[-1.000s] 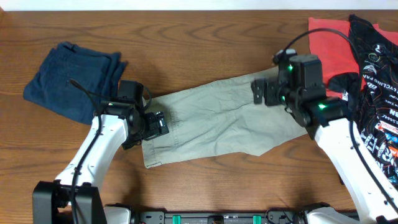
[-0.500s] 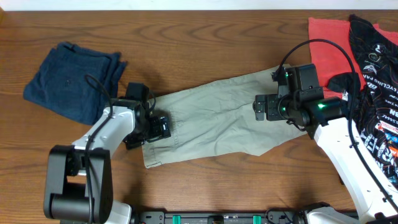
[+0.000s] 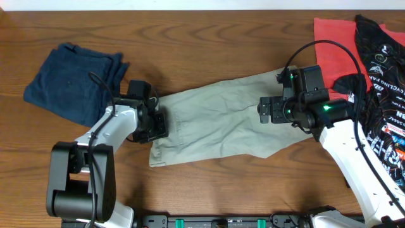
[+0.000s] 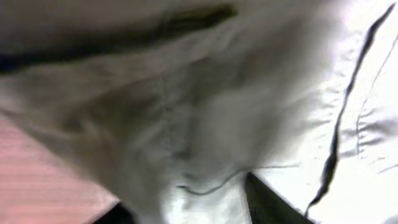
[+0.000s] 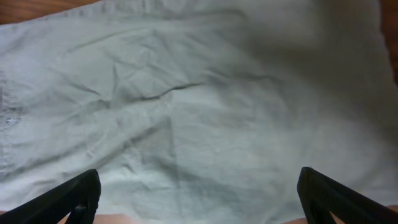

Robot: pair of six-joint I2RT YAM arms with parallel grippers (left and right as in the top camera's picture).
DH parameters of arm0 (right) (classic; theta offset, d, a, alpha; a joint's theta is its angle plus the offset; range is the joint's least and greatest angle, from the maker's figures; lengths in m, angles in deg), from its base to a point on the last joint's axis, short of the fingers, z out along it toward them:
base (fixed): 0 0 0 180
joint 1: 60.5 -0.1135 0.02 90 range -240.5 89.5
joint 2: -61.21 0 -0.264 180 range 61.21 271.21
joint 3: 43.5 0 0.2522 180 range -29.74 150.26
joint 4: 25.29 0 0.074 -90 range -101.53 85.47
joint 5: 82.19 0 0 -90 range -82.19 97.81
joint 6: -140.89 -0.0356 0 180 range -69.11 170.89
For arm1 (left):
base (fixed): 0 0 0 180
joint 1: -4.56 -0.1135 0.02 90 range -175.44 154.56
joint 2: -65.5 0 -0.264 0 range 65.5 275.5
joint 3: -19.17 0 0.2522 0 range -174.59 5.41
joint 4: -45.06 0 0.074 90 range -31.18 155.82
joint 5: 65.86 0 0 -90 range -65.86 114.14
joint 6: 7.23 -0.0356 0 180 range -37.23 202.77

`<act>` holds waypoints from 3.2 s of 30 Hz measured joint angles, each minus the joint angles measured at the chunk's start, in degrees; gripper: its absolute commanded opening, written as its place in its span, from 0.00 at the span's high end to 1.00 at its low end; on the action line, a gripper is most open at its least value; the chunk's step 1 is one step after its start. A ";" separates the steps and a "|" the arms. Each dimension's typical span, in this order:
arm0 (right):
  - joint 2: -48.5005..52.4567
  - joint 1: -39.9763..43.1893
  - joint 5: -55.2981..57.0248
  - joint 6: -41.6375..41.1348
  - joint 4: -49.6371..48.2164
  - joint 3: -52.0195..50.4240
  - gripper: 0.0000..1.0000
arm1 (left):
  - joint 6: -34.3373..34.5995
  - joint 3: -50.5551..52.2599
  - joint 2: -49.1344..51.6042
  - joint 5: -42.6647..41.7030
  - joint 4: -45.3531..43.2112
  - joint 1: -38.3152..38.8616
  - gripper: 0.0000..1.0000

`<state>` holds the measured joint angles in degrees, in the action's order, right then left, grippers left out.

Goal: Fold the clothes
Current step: 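Fold the shorts' right half leftward with the right gripper over the left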

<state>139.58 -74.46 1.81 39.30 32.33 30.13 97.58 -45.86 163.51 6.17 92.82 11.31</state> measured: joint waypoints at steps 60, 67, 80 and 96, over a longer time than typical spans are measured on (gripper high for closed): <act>27.80 -20.65 -19.76 -3.72 -20.31 0.39 0.80 | 0.37 -24.79 -20.76 1.86 31.54 -0.15 0.94; 16.57 -10.82 -10.60 1.53 -5.18 0.44 0.82 | 0.37 -24.79 -20.76 3.82 31.52 -0.15 0.94; 20.68 -1.99 8.39 0.68 1.97 -2.93 0.80 | 0.37 -24.79 -20.76 4.74 29.99 -0.17 0.94; 21.73 -7.04 8.11 -2.23 -5.40 -6.25 0.86 | 7.41 -24.79 -20.76 -7.10 24.44 0.50 0.93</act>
<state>161.31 -81.49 9.92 37.07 26.93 23.88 104.99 -70.65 142.75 -0.94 117.25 11.81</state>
